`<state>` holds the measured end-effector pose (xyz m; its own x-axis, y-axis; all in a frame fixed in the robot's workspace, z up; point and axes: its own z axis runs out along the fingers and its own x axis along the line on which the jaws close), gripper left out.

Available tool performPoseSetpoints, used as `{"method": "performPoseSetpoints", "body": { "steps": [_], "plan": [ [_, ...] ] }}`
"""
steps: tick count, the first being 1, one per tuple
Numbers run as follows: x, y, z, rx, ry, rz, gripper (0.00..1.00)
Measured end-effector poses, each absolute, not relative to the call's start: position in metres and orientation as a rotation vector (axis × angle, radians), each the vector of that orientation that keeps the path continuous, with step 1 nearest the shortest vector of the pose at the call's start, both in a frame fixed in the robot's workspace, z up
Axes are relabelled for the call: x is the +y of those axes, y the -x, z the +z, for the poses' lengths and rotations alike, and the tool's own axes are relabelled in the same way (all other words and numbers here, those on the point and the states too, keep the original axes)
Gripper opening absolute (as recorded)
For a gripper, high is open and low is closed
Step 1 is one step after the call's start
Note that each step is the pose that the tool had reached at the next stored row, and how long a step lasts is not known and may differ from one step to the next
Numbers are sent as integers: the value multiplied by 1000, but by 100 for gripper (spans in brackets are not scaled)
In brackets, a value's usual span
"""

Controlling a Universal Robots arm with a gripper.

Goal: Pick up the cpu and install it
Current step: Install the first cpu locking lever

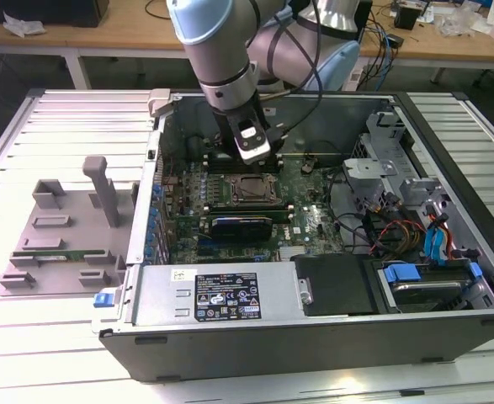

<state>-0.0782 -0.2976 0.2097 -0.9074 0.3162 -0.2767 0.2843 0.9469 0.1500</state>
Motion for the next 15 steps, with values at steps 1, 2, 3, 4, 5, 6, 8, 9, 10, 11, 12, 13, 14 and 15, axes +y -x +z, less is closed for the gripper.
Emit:
{"method": "performPoseSetpoints", "body": {
  "steps": [1, 2, 3, 4, 5, 6, 8, 9, 10, 11, 12, 13, 14, 15],
  "plan": [
    [-298, 78, 210, 2801, -442, 150, 11],
    [-298, 78, 210, 2801, -442, 149, 11],
    [-297, 78, 210, 2817, -445, 146, 11],
    [-298, 77, 209, 2851, -451, 138, 11],
    [-298, 75, 209, 2895, -460, 126, 11],
    [-298, 74, 209, 2932, -467, 117, 11],
    [-298, 74, 209, 2966, -474, 110, 11],
    [-298, 74, 209, 2969, -474, 109, 11],
    [-298, 73, 209, 2972, -465, 109, 11],
    [-298, 73, 209, 2978, -427, 112, 11],
    [-298, 73, 209, 2992, -334, 118, 11],
    [-298, 73, 209, 2998, -290, 120, 11],
    [-298, 73, 209, 3003, -250, 112, 11],
    [-298, 73, 211, 3005, -239, 111, 11]
  ]
}}
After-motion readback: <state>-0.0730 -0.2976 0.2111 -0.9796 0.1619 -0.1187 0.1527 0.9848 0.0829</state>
